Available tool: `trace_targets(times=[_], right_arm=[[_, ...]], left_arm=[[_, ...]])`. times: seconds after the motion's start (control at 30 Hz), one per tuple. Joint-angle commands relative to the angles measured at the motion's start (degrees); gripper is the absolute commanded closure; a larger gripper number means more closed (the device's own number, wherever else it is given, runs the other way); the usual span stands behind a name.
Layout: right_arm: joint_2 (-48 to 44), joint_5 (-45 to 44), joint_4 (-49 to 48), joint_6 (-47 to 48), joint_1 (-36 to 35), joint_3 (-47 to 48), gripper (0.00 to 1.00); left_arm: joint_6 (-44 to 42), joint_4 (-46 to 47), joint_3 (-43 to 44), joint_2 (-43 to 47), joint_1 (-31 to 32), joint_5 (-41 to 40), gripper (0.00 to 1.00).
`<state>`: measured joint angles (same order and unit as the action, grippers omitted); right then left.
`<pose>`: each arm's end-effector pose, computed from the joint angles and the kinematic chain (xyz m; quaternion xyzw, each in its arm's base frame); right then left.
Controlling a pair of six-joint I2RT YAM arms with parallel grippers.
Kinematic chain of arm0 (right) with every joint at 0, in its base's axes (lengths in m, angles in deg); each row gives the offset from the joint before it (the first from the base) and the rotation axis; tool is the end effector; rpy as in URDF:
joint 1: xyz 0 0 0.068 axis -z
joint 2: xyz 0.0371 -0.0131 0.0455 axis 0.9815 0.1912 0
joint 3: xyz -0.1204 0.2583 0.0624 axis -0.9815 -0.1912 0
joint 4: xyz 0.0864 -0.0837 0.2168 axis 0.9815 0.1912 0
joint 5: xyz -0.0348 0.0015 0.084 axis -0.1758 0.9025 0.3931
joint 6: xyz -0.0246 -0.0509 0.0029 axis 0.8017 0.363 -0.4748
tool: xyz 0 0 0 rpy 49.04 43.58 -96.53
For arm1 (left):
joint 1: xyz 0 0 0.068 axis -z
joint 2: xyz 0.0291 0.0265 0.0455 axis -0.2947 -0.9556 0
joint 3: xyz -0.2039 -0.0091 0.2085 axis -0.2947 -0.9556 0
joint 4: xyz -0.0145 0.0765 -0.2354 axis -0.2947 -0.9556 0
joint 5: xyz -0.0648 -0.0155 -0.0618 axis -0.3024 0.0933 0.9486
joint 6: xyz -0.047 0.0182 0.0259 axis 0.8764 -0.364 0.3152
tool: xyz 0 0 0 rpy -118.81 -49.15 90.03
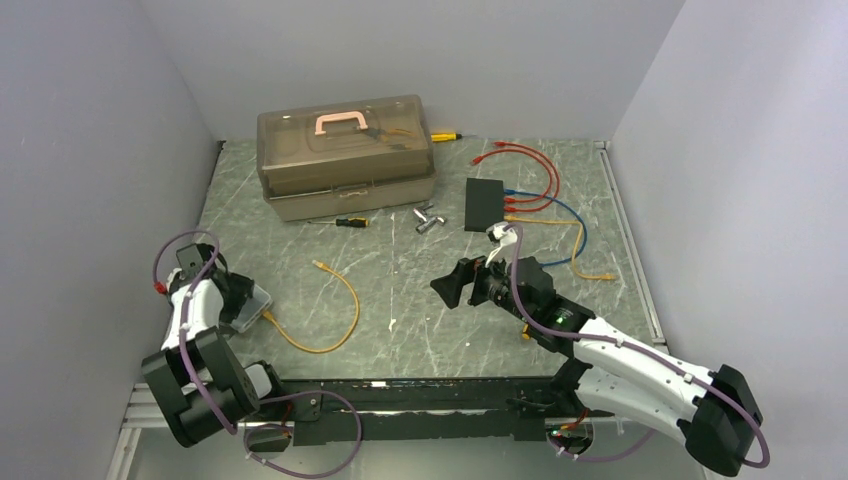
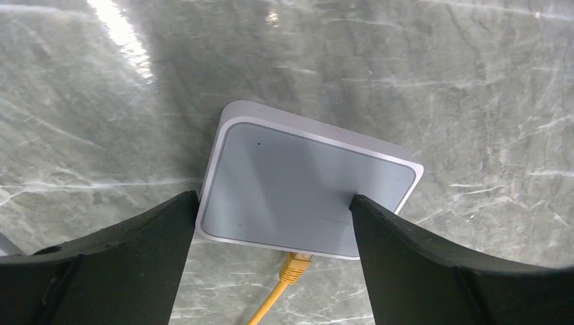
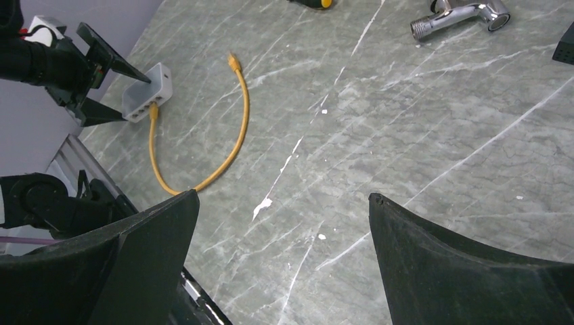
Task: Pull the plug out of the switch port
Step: Move the switch port to the switch port.
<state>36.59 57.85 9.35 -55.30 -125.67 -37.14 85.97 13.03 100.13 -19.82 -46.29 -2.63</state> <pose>0.1239 0.1305 0.2627 -0.1088 0.7924 0.3677 0.4744 0.1527 0.0913 0.1941 -0.6150 0.7628 0.0363 0.1966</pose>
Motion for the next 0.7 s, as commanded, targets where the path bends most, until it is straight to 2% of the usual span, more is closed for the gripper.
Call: trace_targets(times=[0.0, 0.5, 0.67], right_arm=[[-1.8, -1.0, -1.7, -0.2, -0.2, 0.5, 0.01], [-4.8, -3.8, 0.1, 0.2, -0.2, -0.8, 0.01], [-6.0, -4.8, 1.1, 0.5, -0.2, -1.1, 0.01]], left_arm=[[-0.4, 2.6, 0.3, -3.3, 3.4, 0.4, 0.12], [2.9, 5.4, 0.0, -7.2, 23.7, -1.4, 0.15], [2.5, 4.3, 0.5, -2.8, 25.8, -0.2, 0.14]])
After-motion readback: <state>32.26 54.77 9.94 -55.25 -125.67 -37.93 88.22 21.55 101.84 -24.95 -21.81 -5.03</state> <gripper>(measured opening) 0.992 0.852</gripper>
